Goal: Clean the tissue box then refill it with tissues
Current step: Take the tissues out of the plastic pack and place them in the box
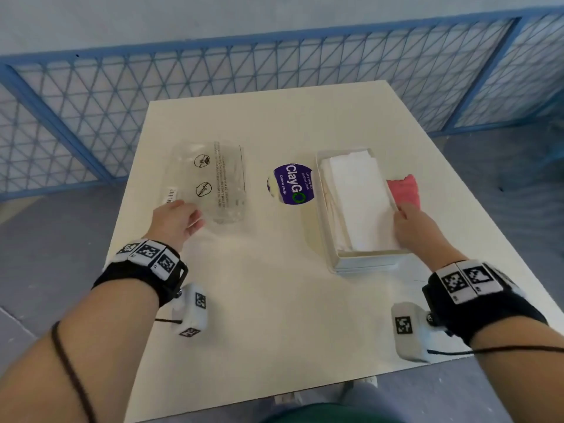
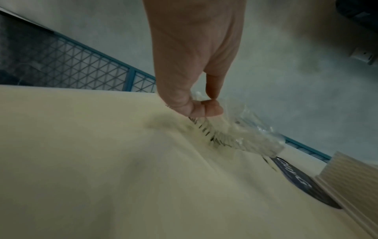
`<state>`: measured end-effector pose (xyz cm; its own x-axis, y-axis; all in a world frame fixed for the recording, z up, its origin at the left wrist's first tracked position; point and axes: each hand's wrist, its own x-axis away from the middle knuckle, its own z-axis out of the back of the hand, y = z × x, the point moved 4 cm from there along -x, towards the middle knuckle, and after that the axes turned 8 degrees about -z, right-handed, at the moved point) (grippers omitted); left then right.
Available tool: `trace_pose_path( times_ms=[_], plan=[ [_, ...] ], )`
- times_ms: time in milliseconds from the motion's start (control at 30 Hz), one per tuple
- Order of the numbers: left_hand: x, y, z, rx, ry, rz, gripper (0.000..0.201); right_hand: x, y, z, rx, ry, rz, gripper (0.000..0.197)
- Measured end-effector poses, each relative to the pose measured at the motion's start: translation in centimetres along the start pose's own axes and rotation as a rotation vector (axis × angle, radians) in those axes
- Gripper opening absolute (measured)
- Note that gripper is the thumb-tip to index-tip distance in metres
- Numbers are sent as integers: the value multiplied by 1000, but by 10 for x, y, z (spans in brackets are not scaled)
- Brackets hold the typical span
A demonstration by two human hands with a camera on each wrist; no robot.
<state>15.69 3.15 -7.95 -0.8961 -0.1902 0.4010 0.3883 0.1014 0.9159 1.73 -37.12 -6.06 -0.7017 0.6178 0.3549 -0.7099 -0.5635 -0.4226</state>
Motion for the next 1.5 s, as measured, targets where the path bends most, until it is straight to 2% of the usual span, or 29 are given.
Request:
trace_pose_path(
  times_ms=[67,133,167,200,300,367,433,533,633,733,833,900,967,1000,1033,1100,1267,1367,1433,1500],
  plan=[
    [-4,3,-19,15,-31,6,42,5,-1,2,4,11,35,38],
    [-5,5,-36,5,-73,7,15,8,-2,4,0,14,53,38],
    [-5,5,-43,8,-89,7,11,8,-2,4,-3,10,51,37],
    [-6,6,-48,19,-109,0,14,8,-1,3,-2,2,38,36],
    [-8,4,-53,56,-162,-21,61,6,1,3,21,-25,18,28],
    [-4,2,-54,57,-189,-33,69,3,2,4,45,-18,25,18],
    [1,-2,-52,23,-180,-30,65,1,2,6,67,4,29,16],
    [10,-5,-48,-160,-152,-18,52,2,-5,12,60,55,26,23],
    [17,3,-47,-318,-247,-35,45,12,-26,16,7,93,112,24],
    [29,25,-50,-338,-327,-72,55,31,-60,15,-18,86,243,21],
    [40,57,-49,-369,-255,-184,55,49,-92,1,13,48,390,24],
    [49,70,-42,-461,-224,-225,46,60,-103,-17,66,-4,467,26],
    [59,66,-29,-696,-289,-209,32,71,-105,-38,126,-70,502,27],
    [61,57,-20,-822,-339,-161,36,76,-103,-48,161,-104,503,29],
    [61,46,-10,-915,-373,-105,40,80,-102,-55,189,-131,501,31],
    [63,29,9,-951,-376,-32,39,84,-98,-64,214,-169,494,33],
    [65,15,29,-961,-318,-51,36,73,-97,-66,28,-244,470,25],
    [72,13,28,-1013,-319,-25,39,48,-80,-47,-113,-137,320,29],
    [81,9,26,-1084,-362,78,52,26,-52,-34,5,-41,186,28],
    [91,0,23,-1145,-445,177,74,13,-23,-27,184,-12,15,37]
  ],
)
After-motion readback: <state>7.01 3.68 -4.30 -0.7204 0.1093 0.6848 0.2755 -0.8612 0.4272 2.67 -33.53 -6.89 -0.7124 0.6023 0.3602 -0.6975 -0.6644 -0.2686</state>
